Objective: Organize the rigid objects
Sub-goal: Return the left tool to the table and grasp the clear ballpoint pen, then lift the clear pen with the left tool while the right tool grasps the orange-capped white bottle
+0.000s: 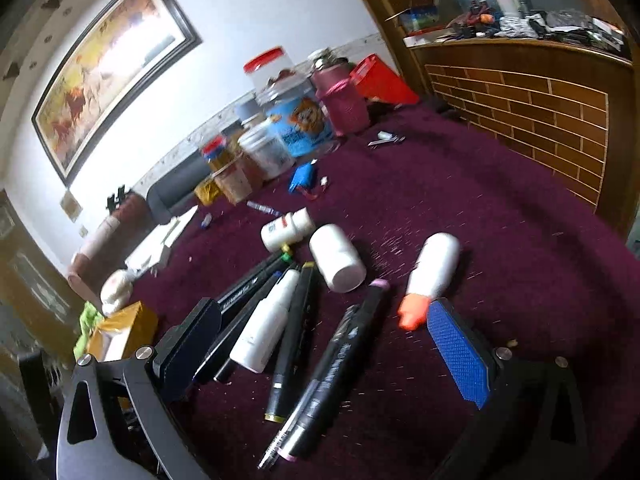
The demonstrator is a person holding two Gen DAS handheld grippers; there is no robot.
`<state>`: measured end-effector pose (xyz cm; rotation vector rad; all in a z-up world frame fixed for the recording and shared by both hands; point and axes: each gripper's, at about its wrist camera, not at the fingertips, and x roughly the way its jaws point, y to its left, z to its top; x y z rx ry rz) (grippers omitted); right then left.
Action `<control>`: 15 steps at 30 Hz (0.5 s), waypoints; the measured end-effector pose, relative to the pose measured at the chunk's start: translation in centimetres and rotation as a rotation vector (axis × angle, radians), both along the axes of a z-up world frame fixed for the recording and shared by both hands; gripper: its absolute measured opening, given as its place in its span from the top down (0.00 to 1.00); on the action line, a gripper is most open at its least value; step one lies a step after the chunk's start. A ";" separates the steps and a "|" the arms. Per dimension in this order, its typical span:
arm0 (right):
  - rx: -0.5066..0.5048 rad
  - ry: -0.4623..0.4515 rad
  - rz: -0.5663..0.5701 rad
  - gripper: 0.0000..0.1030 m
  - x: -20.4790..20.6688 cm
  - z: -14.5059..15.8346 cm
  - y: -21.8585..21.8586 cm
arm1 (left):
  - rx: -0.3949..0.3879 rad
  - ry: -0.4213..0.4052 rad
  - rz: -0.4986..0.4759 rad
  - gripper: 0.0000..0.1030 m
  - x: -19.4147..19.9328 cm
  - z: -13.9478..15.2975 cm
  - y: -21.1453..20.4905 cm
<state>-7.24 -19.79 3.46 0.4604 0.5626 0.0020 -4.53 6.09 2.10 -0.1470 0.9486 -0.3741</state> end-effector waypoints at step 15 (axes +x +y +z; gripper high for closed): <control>-0.153 0.234 -0.105 0.28 2.8 -0.1 -5.0 | -0.282 -0.077 -0.022 0.93 -3.5 3.6 4.3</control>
